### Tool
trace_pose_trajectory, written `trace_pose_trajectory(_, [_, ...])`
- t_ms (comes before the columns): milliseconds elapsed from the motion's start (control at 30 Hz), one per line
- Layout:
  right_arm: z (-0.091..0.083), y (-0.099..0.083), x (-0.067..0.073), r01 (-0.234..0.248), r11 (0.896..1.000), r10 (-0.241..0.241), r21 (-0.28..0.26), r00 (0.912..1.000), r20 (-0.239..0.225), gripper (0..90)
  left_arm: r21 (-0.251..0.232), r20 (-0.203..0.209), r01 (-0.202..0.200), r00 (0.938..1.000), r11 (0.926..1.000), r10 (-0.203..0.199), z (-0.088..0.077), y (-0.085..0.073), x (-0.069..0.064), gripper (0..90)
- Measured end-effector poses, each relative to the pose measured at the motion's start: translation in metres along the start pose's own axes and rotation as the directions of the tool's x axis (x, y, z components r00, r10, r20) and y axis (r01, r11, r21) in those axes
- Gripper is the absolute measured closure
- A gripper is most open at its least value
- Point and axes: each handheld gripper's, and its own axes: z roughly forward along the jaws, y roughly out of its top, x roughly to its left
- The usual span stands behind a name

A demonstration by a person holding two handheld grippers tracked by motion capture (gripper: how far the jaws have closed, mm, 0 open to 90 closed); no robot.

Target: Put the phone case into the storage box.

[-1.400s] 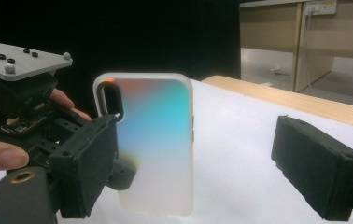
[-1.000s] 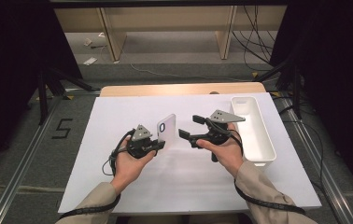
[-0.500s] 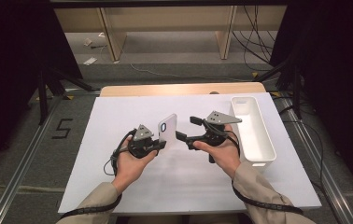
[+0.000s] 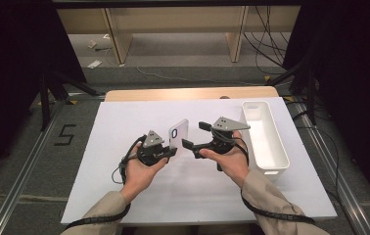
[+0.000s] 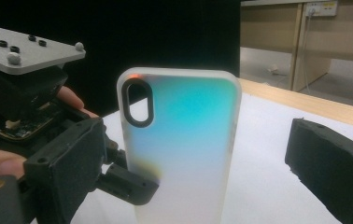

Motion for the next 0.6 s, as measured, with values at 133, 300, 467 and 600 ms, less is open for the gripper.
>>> trace_pose_trajectory(133, [0.002,0.000,-0.001,0.001,1.000,-0.001,-0.002,0.9999,0.016,5.5,0.003,0.007,-0.002,1.0000,1.0000,0.002,0.003,0.000,-0.004,80.6])
trace_pose_trajectory(300, [0.005,0.000,0.000,-0.002,1.000,0.002,0.002,0.9996,0.030,5.0,0.007,0.007,-0.006,1.0000,1.0000,0.006,0.005,0.001,-0.007,80.6])
trace_pose_trajectory(467, [0.011,0.002,0.002,-0.003,1.000,0.003,-0.007,0.9995,0.031,4.2,0.007,0.007,-0.006,1.0000,1.0000,0.006,0.007,0.001,-0.009,80.6])
trace_pose_trajectory(600, [0.013,0.004,0.004,-0.006,1.000,0.006,-0.013,0.9994,0.034,4.0,0.008,0.012,-0.015,0.9998,0.9999,0.015,0.009,0.002,-0.012,80.6])
